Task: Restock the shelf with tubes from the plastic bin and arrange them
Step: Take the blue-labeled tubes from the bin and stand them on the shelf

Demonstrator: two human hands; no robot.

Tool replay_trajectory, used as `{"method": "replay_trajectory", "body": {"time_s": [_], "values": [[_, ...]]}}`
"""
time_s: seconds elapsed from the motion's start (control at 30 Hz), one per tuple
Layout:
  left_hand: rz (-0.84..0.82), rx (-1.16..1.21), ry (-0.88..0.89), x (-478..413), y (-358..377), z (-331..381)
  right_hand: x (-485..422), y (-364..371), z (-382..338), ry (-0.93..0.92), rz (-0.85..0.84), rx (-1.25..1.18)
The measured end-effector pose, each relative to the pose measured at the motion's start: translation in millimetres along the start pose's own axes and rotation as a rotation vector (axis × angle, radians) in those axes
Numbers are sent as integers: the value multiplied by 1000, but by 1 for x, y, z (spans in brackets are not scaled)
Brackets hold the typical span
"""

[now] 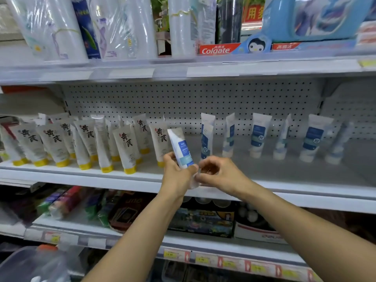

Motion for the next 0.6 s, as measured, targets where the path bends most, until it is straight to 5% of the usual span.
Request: {"method": "replay_trajectory", "body": {"time_s": [0.33,0.43,0.6], "values": [[-190,-73,18,19,40,0,16,-14,5,5,42,63],[-272,-297,62,14,38,1,16,-31,18,35,102,45],[-170,-955,310,0,16,9,4,-60,38,119,213,26]]}}
Point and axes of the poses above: each hand's wrist, its own x-axis away from the middle knuckle, its own y-axis out of the palm, z = x × y, the point moved 8 cm from there along -x, towards the middle knuckle, and after that the axes turned 2 degrees about -z, right-handed, at the moved point
